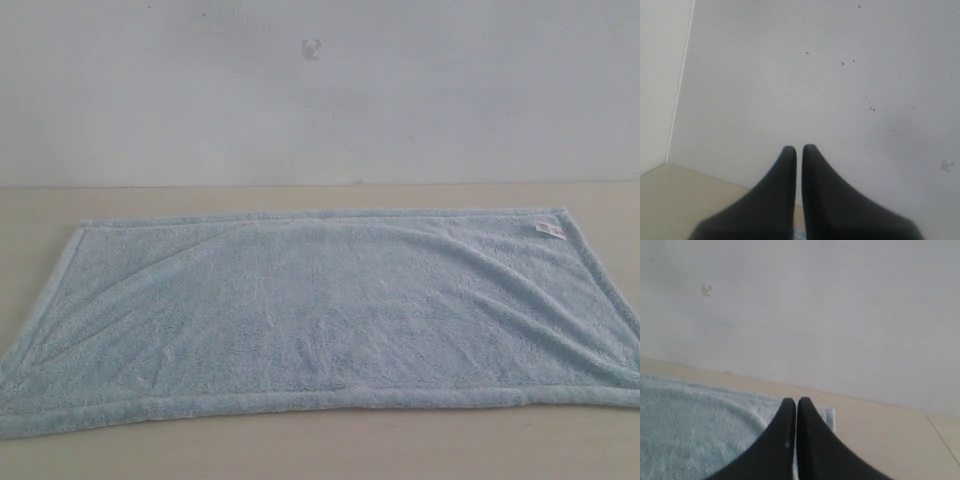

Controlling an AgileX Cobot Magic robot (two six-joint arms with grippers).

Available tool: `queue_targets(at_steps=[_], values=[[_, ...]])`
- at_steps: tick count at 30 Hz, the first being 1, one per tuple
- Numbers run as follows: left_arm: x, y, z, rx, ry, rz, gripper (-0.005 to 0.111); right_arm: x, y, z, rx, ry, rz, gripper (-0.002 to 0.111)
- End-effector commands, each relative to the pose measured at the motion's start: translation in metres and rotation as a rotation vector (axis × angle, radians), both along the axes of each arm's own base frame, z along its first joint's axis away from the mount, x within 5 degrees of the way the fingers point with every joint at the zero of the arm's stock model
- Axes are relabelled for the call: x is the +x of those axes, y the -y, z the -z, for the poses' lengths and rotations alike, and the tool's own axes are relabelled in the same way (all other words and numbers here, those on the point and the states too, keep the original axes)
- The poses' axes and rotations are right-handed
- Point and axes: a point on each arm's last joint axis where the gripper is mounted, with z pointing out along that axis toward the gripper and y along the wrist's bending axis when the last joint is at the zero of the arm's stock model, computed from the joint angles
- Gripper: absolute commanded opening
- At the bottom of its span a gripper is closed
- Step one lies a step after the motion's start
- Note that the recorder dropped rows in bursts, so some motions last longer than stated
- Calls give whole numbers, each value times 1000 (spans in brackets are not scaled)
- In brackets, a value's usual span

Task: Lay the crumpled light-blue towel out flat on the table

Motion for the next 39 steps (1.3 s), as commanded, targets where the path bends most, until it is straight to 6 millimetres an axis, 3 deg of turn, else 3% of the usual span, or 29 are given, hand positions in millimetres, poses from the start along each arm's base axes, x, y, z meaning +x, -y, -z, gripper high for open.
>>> queue_targets(at_steps=[1, 7, 9, 11, 16, 39], values=[[0, 0, 1, -5, 0, 5, 4, -9, 3, 9, 59, 181, 29, 1], [-1, 0, 0, -4, 5, 5, 4, -1, 10, 38, 178, 355, 86, 1], [-1, 0, 0, -4, 5, 5, 4, 4, 6, 58, 245, 119, 48, 1], [-1, 0, 0, -4, 5, 3, 4, 5, 4, 72, 159, -29, 47, 1], [-1, 1, 1, -4, 3, 6, 4, 3, 9, 91, 21, -229, 105, 1], [1, 9, 1, 10, -7, 111, 4, 2, 9, 92, 22, -241, 107, 1]])
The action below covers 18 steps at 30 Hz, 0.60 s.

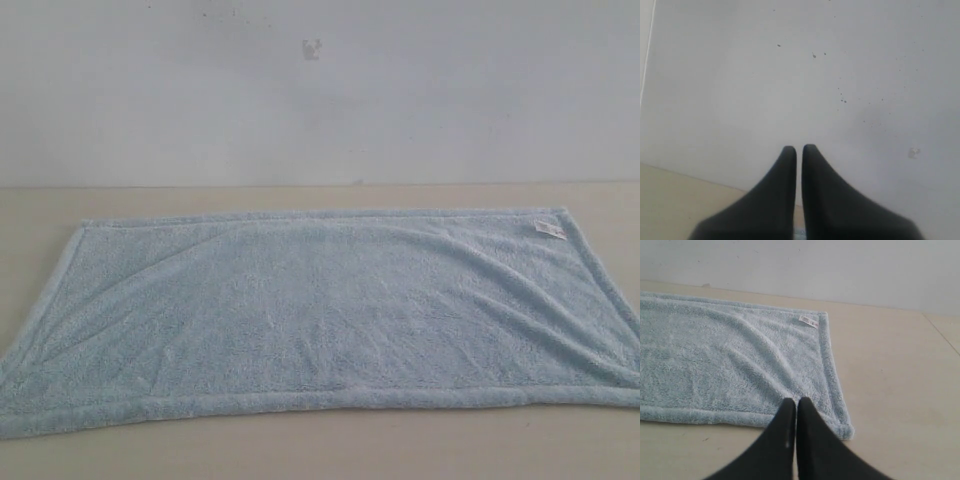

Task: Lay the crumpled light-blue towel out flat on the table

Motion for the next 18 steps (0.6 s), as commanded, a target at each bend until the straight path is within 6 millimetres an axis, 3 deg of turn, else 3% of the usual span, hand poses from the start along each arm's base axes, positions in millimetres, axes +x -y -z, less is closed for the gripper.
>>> queue_targets(at_steps=[1, 6, 8, 13, 18], values=[[0, 2, 3, 26, -18, 16, 4, 0, 0, 0, -9, 6, 1, 1], [-11, 20, 28, 112, -222, 207, 4, 0, 0, -1, -9, 8, 0, 1], [-18, 19, 45, 212, -302, 186, 4, 0, 0, -1, -9, 8, 0, 1], [-23, 10, 103, 107, -364, 66, 4, 0, 0, -1, -9, 8, 0, 1], [-24, 9, 110, 113, -453, 58, 4, 0, 0, -1, -6, 11, -1, 1]])
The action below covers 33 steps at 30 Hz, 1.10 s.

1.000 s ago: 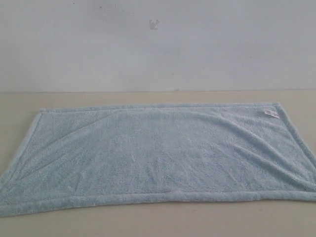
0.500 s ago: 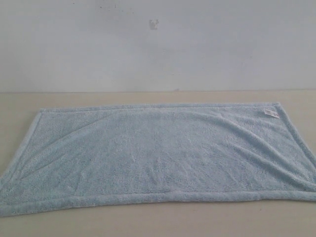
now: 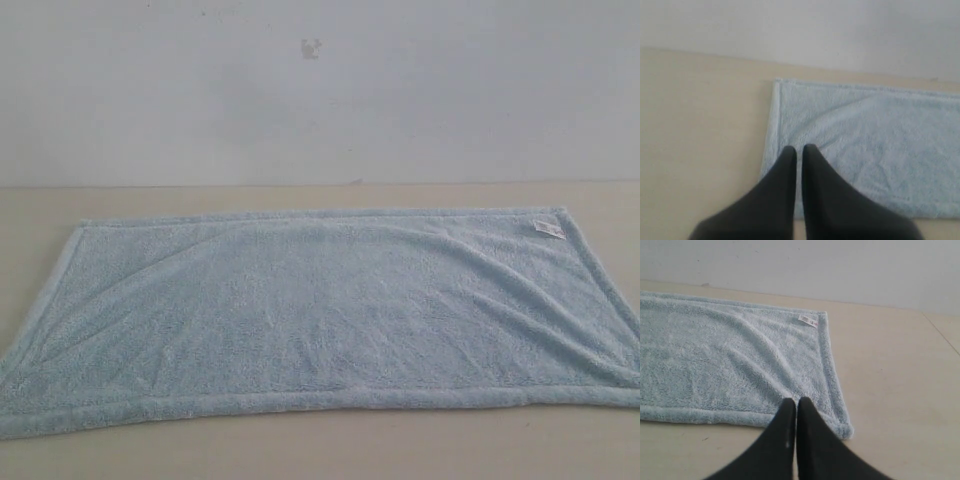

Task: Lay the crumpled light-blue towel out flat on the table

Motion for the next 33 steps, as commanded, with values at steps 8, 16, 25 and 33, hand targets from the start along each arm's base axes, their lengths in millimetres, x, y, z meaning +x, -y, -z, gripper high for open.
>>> queue_targets(at_steps=[8, 16, 25, 33], values=[[-1, -2, 2, 38, -5, -13, 4, 0, 0, -1, -4, 11, 0, 1], [0, -2, 1, 39, 0, -14, 4, 0, 0, -1, -4, 11, 0, 1], [0, -2, 1, 39, 0, -14, 4, 0, 0, -1, -4, 11, 0, 1], [0, -2, 2, 39, -2, -14, 4, 0, 0, -1, -4, 11, 0, 1]])
